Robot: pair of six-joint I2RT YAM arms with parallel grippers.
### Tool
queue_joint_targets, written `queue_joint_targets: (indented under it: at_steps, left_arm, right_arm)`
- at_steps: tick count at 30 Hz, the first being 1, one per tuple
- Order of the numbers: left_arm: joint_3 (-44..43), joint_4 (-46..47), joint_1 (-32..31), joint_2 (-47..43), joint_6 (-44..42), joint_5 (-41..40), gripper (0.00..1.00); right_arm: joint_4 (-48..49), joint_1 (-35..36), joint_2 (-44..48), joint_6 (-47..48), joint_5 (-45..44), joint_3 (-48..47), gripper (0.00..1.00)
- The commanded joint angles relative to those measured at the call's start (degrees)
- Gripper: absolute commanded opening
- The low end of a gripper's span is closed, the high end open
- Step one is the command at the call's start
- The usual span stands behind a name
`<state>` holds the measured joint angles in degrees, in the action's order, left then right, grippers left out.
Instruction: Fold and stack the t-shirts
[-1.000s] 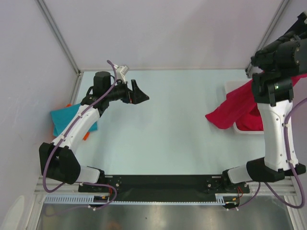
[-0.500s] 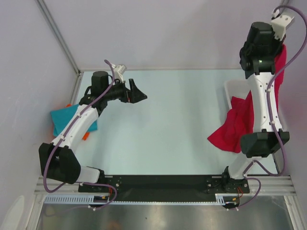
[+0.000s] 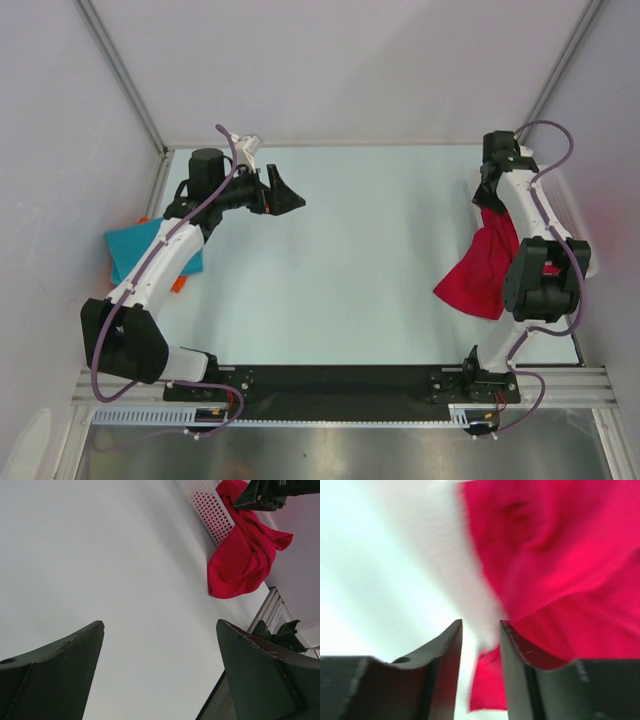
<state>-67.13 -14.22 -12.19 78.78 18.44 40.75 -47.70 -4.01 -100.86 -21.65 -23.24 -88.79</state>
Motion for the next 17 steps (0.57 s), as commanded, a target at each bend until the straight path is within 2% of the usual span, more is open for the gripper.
queue_joint_targets:
  at_steps: [1,4,10,13,14,17]
  left_arm:
    - [0.51,1.56,0.58,-0.39,-0.68,1.43,1.0]
    - [1.04,2.09,0.58,-0.21,-0.42,1.44,1.0]
    - [2.18,2.53,0.5,-0.65,0.37,1.7,1.0]
    - [2.79,2.44,0.58,-1.09,0.37,1.52,1.0]
    - [2.88,2.27,0.58,-1.18,0.29,1.35,1.0]
    - [2.97,1.39,0.58,-1.96,-0.24,0.47,1.0]
  right_arm:
    - [0.71,7.4,7.34,-0.06,10.06,-4.79,0.43]
    - [-3.08,11.12,6.99,0.99,9.54,-9.37,0.45]
    - [-3.71,16.22,7.78,0.04,10.58,-10.0,0.46]
    - [-2.31,21.83,8.4,-0.76,11.91,-9.56,0.41]
    - [-2.13,25.68,8.31,-0.94,11.3,-9.47,0.41]
    - [-0.99,30.54,7.17,-1.46,10.15,-9.9,0.43]
